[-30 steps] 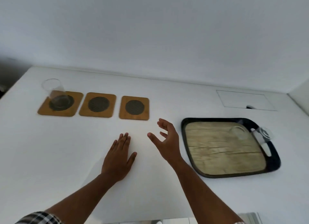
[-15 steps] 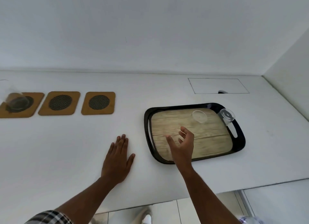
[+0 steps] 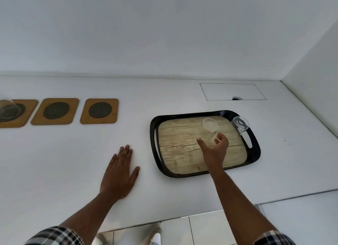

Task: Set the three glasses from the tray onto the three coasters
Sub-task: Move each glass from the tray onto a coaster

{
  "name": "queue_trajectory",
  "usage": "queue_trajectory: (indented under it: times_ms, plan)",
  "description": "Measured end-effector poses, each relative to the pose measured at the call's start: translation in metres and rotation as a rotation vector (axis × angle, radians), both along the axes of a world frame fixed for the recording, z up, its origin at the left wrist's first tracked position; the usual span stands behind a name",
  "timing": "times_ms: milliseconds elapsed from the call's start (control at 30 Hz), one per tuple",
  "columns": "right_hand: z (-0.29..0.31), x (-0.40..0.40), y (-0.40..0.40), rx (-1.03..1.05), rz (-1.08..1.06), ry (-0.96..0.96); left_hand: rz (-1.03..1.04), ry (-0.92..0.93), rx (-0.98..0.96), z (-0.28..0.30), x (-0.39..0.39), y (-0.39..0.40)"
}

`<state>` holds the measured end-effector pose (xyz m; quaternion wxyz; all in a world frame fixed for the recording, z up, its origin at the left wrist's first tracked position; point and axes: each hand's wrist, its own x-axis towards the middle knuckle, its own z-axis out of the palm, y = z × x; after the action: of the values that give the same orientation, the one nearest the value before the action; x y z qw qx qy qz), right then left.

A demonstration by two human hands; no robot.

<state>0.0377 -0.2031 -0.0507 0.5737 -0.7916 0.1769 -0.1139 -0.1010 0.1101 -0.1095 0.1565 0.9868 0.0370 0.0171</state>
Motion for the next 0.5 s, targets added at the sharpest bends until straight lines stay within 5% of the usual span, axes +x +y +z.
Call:
queue_trajectory:
  times_ms: [500]
  plan:
    - [0.007,0.013,0.023,-0.018,0.028,-0.018,-0.028,0.011,-0.015,0.001,-0.001,0.003]
